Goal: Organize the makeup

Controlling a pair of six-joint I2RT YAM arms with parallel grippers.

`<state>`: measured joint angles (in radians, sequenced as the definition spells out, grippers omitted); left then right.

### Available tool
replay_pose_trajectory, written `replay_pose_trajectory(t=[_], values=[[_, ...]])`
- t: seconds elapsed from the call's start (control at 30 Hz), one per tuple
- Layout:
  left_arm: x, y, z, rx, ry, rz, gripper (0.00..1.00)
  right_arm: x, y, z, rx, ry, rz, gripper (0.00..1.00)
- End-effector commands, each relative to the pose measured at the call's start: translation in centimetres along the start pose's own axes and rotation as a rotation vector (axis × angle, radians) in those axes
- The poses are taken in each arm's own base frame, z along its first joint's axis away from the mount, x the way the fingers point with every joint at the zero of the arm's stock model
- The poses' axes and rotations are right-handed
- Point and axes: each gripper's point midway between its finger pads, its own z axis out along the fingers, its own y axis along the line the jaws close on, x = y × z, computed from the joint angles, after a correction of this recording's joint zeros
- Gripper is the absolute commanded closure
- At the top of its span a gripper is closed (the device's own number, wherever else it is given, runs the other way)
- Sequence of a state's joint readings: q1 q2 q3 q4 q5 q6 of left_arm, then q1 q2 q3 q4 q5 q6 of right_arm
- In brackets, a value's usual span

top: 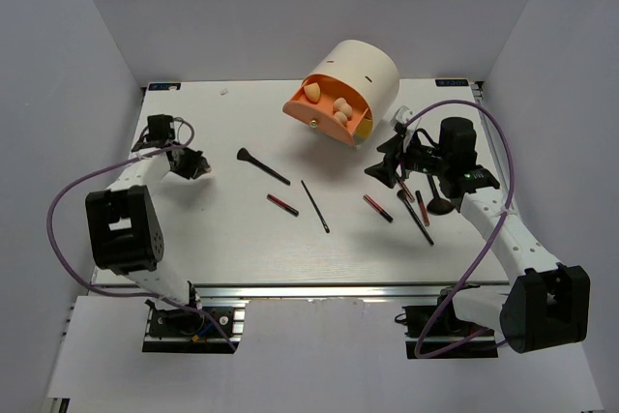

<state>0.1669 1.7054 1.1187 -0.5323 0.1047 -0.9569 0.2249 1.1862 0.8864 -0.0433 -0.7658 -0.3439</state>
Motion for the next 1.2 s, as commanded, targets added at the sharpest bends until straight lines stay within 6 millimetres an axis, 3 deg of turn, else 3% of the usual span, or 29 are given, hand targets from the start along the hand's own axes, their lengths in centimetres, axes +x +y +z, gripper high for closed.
replay_pose_trajectory(t=[0.0, 0.17, 0.23, 0.27, 0.3, 0.37, 0.4, 0.43, 0.47, 0.5, 0.53, 0.6, 0.63, 0.67, 0.7, 0.73, 0.77, 0.83, 0.93, 0.97, 1.0, 1.1, 1.17], values=[[1.6, -7.1, -6.1, 0.288, -0.060, 0.122, 1.00, -2.0, -0.4, 0.0, 0.008, -0.043, -0.030, 0.26], [7.5, -13.9, -11.5, 0.560, -0.026, 0.188, 1.00, -2.5, -1.2, 0.2, 0.026, -0.042, -0.036, 0.26], [8.4, -17.2, -14.2, 0.689, -0.038, 0.195, 1.00, -3.5, -1.9, 0.3, 0.048, -0.061, -0.058, 0.26], [10.0, -18.5, -15.2, 0.734, -0.018, 0.223, 1.00, -3.7, -2.0, 0.3, 0.056, -0.064, -0.051, 0.26], [10.3, -20.8, -17.5, 0.811, -0.030, 0.243, 1.00, -4.0, -2.3, 0.3, 0.063, -0.069, -0.053, 0.26], [12.5, -23.0, -18.7, 0.868, -0.003, 0.292, 1.00, -4.4, -2.6, 0.1, 0.084, -0.071, -0.046, 0.26], [12.8, -24.8, -20.6, 0.920, -0.013, 0.313, 1.00, -4.6, -2.9, 0.0, 0.107, -0.073, -0.046, 0.26], [14.5, -25.7, -20.4, 0.927, 0.017, 0.340, 1.00, -4.7, -3.1, -0.1, 0.117, -0.075, -0.044, 0.26], [14.7, -27.3, -22.0, 0.965, 0.007, 0.361, 1.00, -4.9, -3.4, -0.4, 0.142, -0.079, -0.042, 0.26], [15.8, -27.1, -20.7, 0.937, 0.029, 0.378, 1.00, -5.0, -3.5, -0.5, 0.154, -0.080, -0.038, 0.26], [16.8, -28.6, -21.0, 0.955, 0.038, 0.400, 1.00, -5.1, -3.7, -0.6, 0.167, -0.086, -0.038, 0.26], [17.8, -29.7, -20.6, 0.953, 0.051, 0.425, 1.00, -5.3, -3.9, -0.9, 0.186, -0.092, -0.027, 0.26], [18.2, -30.8, -21.5, 0.982, 0.053, 0.433, 1.00, -5.3, -4.0, -1.0, 0.190, -0.094, -0.025, 0.26], [18.8, -31.3, -20.1, 0.963, 0.067, 0.436, 1.00, -5.4, -4.0, -1.1, 0.194, -0.096, -0.025, 0.26], [19.3, -31.8, -19.9, 0.968, 0.076, 0.444, 1.00, -5.4, -4.1, -1.2, 0.200, -0.096, -0.026, 0.26], [19.8, -33.0, -21.0, 0.998, 0.075, 0.451, 1.00, -5.5, -4.1, -1.3, 0.203, -0.096, -0.028, 0.26], [20.5, -33.1, -19.3, 0.959, 0.092, 0.461, 1.00, -5.4, -4.2, -1.4, 0.210, -0.096, -0.030, 0.26], [21.5, -33.7, -18.9, 0.945, 0.099, 0.482, 1.00, -5.4, -4.6, -1.6, 0.225, -0.094, -0.034, 0.26], [22.0, -34.0, -17.6, 0.883, 0.086, 0.487, 0.91, -5.4, -4.8, -1.8, 0.235, -0.096, -0.035, 0.25], [22.1, -33.8, -17.3, 0.862, 0.086, 0.486, 0.87, -5.4, -4.8, -1.8, 0.237, -0.098, -0.037, 0.24], [22.1, -33.7, -17.2, 0.856, 0.084, 0.484, 0.73, -5.2, -4.9, -1.9, 0.241, -0.096, -0.035, 0.24], [21.8, -33.5, -16.7, 0.827, 0.070, 0.475, 0.57, -5.1, -5.1, -1.9, 0.246, -0.098, -0.035, 0.23], [21.7, -33.3, -16.3, 0.804, 0.067, 0.478, 0.53, -5.2, -5.2, -1.9, 0.250, -0.101, -0.036, 0.23]])
